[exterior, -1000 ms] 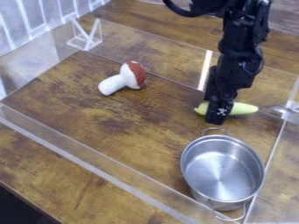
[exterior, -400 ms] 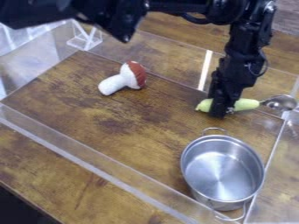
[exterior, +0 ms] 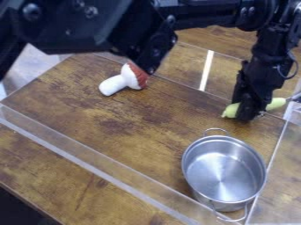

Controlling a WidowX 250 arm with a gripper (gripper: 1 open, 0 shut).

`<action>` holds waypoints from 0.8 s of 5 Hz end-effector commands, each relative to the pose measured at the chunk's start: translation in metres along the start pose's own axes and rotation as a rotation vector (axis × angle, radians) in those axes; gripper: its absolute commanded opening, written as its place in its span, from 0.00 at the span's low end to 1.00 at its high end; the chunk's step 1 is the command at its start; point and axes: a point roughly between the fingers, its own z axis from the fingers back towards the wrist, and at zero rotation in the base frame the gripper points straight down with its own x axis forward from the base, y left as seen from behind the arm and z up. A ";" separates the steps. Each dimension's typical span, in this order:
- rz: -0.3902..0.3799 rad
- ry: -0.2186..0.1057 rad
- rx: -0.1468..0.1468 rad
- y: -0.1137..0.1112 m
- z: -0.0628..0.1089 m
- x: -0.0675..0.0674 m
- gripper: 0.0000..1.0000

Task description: Move the green spoon to the left

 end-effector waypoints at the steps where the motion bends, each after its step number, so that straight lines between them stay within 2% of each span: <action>1: -0.033 -0.082 0.014 0.017 0.013 -0.004 0.00; 3: -0.039 -0.126 -0.037 0.025 0.031 -0.012 0.00; 4: -0.012 -0.142 -0.060 0.023 0.030 -0.011 0.00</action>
